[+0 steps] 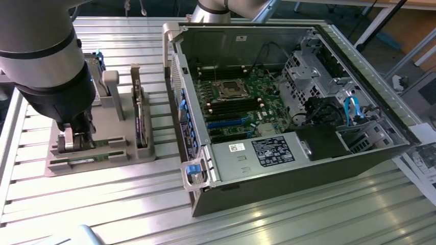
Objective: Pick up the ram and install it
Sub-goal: 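Pick up the ram and move it above insertion slot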
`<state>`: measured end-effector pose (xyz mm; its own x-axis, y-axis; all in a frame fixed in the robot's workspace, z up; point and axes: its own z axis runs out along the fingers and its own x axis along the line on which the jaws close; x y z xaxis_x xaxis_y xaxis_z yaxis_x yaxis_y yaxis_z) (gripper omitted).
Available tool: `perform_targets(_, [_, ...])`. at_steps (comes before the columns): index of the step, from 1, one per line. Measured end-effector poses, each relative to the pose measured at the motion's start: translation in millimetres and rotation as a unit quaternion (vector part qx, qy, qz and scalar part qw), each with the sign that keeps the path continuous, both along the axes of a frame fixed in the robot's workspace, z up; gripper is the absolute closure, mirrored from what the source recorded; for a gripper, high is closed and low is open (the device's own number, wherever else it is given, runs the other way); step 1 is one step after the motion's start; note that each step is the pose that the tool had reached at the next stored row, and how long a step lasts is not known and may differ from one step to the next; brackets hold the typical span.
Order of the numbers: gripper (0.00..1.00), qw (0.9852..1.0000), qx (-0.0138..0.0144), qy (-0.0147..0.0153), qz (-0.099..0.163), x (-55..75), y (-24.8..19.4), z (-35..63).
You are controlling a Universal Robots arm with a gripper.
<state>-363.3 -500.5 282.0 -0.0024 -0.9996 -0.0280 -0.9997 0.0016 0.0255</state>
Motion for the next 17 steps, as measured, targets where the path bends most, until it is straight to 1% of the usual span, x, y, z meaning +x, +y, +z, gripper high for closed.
perform_targets(12, [0.64, 1.0, 0.0, 0.0012, 0.0, 0.0, 0.0, -26.3])
perform_targets(17, [0.64, 1.0, 0.0, 0.0016, 0.0, 0.0, 0.0, -39.4])
